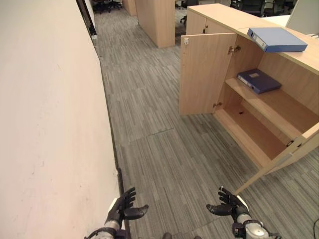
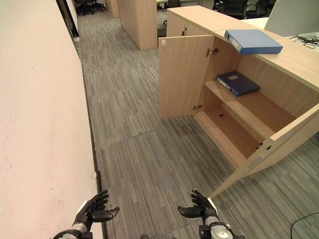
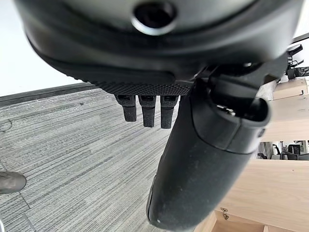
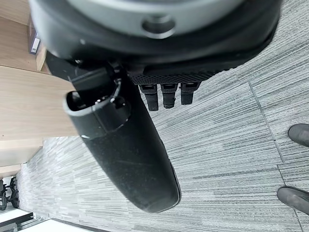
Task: Put the empty folder in the office cabinet
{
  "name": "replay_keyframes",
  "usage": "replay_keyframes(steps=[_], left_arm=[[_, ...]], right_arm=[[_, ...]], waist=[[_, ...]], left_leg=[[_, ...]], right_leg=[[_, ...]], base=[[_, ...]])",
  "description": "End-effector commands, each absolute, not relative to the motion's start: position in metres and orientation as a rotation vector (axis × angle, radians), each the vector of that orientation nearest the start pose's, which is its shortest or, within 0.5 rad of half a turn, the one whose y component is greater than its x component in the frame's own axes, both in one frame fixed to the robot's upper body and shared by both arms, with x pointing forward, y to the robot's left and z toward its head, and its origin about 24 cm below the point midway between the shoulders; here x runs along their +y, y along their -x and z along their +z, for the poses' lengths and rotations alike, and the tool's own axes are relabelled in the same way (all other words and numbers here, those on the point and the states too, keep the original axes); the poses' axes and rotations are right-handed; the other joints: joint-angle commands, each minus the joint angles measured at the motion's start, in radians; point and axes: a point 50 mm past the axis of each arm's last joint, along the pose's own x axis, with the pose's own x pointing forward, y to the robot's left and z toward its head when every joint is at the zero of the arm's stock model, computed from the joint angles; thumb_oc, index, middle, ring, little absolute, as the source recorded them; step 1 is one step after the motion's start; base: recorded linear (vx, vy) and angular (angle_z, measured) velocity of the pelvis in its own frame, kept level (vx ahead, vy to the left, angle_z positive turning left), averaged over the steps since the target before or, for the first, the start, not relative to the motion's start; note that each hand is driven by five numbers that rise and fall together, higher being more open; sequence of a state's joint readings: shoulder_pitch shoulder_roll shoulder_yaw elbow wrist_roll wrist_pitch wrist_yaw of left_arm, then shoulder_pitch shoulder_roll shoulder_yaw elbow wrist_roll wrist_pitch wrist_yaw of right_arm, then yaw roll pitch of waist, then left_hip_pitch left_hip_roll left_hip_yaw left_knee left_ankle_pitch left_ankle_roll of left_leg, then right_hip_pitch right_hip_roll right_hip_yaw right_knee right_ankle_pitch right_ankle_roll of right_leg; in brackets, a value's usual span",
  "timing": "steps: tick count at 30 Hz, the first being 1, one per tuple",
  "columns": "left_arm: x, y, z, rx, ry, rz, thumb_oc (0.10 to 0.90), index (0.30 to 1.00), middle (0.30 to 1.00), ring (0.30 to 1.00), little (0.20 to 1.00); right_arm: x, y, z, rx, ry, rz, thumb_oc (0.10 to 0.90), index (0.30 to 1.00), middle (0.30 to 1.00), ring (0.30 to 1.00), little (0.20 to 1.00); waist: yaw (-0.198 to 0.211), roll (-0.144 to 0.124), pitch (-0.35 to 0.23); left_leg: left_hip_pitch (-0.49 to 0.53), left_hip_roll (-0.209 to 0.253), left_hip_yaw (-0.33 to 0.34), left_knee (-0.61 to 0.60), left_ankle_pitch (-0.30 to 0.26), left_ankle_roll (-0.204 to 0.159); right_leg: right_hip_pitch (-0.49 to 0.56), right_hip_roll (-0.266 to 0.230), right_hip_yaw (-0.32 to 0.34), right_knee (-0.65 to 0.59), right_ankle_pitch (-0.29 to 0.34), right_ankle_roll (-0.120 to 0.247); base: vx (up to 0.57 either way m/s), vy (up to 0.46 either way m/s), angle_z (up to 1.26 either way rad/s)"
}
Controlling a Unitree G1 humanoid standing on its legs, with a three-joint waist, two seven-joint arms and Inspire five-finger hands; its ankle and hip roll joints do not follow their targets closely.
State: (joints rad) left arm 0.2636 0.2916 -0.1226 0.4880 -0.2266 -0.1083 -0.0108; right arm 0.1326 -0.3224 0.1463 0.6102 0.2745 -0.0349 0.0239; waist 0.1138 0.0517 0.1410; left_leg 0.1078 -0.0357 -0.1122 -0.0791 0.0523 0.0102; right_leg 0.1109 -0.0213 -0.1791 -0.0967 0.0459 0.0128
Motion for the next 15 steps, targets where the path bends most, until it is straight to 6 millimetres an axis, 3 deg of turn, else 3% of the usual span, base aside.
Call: replay_keyframes(steps=[1, 15], left_arm=[[0.2298, -0.1711, -0.0736, 0.495, -0.132, 0.037, 0.800, 0.900, 0.900, 0.900, 0.900], [0.2343, -0.1685, -0.0749, 0.514, -0.201, 0.043, 0.800, 0.900, 0.900, 0.900, 0.900]], right_arm=[[-0.2298, -0.1964, -0.0752, 0.541, 0.125, -0.016, 0.800, 0.900, 0.900, 0.900, 0.900], [-0.2328, -0.1915, -0.0805, 0.576, 0.136, -0.031, 0.800, 0.900, 0.900, 0.900, 0.900]], waist=[[0.006, -0.050, -0.015], [0.007, -0.048, -0.013]], left_leg=[[0.006, 0.001, -0.091, -0.008, -0.109, -0.021], [0.004, 0.001, -0.097, -0.008, -0.106, -0.022]], right_leg=[[0.055, -0.036, -0.029, 0.010, -0.139, 0.062], [0.054, -0.034, -0.032, 0.010, -0.142, 0.060]], base=[[0.00, 0.000, 0.00], [0.00, 0.000, 0.00]])
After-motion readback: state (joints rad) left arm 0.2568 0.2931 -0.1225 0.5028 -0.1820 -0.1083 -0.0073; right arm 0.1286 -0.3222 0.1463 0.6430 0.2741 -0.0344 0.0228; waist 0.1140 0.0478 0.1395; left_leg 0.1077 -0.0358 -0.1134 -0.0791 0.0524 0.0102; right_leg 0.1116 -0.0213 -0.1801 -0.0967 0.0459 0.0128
